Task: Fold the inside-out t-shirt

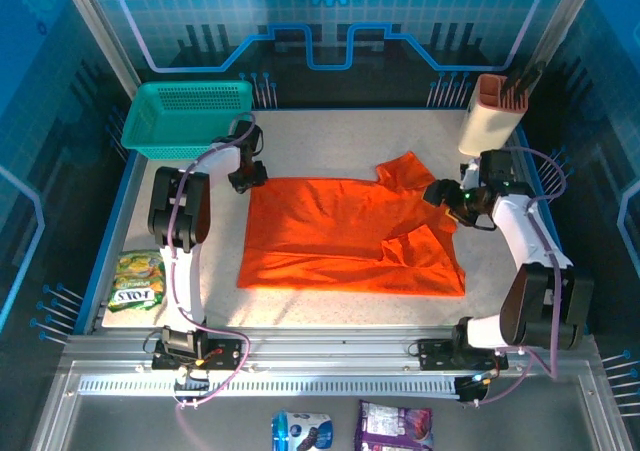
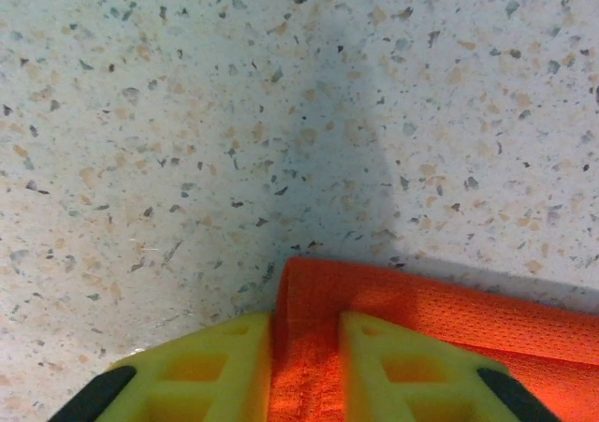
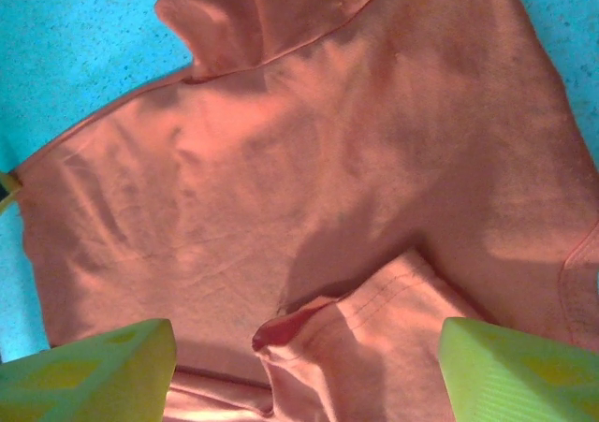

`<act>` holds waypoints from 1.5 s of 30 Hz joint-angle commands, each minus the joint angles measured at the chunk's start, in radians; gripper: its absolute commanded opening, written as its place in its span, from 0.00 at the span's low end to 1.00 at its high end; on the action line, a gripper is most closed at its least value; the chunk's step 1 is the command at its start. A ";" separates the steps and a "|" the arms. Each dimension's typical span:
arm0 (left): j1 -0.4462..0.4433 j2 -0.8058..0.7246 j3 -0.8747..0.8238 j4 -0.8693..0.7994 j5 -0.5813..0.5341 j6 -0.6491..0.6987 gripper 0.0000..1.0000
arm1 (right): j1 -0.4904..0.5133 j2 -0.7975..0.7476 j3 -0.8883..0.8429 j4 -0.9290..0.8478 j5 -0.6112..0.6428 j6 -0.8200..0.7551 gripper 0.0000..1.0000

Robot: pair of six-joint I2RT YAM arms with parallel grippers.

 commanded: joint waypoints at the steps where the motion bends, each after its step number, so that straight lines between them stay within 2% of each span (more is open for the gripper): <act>1: 0.008 0.016 0.004 0.039 0.021 -0.004 0.20 | 0.010 0.063 0.054 0.015 0.040 -0.058 0.75; 3: 0.006 0.006 -0.008 0.051 0.028 0.001 0.15 | 0.011 0.128 0.093 0.006 0.052 -0.088 0.75; 6: 0.006 -0.007 -0.023 0.059 0.030 0.004 0.13 | 0.013 0.225 0.164 -0.001 0.066 -0.135 0.75; 8: 0.006 -0.021 -0.038 0.070 0.041 0.011 0.06 | 0.017 0.296 0.216 -0.002 0.078 -0.164 0.75; 11: 0.005 -0.033 -0.055 0.082 0.055 0.015 0.04 | 0.041 0.410 0.323 -0.022 0.105 -0.219 0.72; 16: 0.005 -0.046 -0.077 0.095 0.071 0.009 0.04 | 0.113 0.618 0.568 -0.117 0.186 -0.322 0.63; 23: -0.002 -0.075 -0.116 0.125 0.093 0.005 0.04 | 0.205 0.900 0.951 -0.276 0.411 -0.428 0.55; 29: -0.016 -0.089 -0.124 0.132 0.100 -0.002 0.04 | 0.208 1.103 1.227 -0.357 0.459 -0.444 0.47; 36: -0.026 -0.086 -0.114 0.124 0.105 0.001 0.03 | 0.208 1.227 1.399 -0.378 0.439 -0.443 0.41; 43: -0.029 -0.087 -0.110 0.116 0.106 0.002 0.04 | 0.212 1.271 1.440 -0.378 0.416 -0.443 0.37; 45: -0.029 -0.087 -0.109 0.114 0.105 0.001 0.04 | 0.213 1.270 1.445 -0.374 0.416 -0.444 0.30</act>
